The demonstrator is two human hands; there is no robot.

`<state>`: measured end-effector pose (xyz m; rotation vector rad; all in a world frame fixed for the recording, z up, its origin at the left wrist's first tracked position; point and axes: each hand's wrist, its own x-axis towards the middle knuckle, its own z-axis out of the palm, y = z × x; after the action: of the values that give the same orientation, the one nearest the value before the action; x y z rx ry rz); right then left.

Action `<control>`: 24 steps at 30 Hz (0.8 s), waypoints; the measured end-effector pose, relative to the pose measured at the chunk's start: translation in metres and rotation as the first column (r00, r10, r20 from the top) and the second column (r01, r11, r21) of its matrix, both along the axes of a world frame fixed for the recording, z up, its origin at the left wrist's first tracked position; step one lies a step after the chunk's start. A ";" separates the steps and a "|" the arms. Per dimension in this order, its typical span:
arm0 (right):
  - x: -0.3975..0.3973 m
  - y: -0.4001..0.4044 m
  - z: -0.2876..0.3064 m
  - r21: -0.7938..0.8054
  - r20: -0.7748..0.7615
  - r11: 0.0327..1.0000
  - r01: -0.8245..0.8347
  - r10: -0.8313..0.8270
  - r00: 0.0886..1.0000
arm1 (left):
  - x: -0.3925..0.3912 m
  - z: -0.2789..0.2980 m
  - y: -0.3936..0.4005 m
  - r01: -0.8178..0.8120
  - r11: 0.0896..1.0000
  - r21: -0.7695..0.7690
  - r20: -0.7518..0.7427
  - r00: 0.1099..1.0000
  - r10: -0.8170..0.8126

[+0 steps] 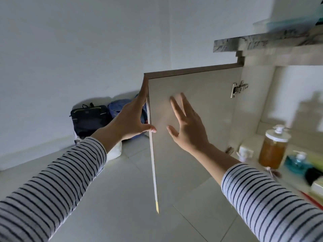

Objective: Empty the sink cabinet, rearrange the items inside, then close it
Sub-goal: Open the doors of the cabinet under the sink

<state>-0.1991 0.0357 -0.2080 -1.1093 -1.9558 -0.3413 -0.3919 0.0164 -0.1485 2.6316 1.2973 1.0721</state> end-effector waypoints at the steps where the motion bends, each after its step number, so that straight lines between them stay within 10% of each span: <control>1: 0.000 0.001 0.000 -0.010 0.017 1.000 0.000 0.001 1.000 | 0.000 -0.001 0.002 -0.026 0.999 0.029 -0.014 1.000 0.027; 6: 0.034 0.006 -0.002 -0.196 0.211 0.973 0.122 -0.080 0.974 | 0.019 -0.015 0.006 -0.299 0.872 0.388 0.032 0.950 0.312; 11: 0.104 0.000 0.002 -0.336 0.321 0.877 0.343 -0.236 0.917 | 0.073 -0.027 0.022 -0.175 0.826 0.536 -0.061 0.968 0.244; 24: 0.311 -0.102 0.059 -0.052 0.547 0.714 0.698 -0.565 0.618 | 0.302 -0.084 0.036 0.345 0.932 0.107 -0.058 0.938 -0.341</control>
<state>0.1122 -0.0667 -0.1495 -2.0813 -1.9948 -0.8461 -0.0897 0.0526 -0.2321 2.8291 0.7530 1.0718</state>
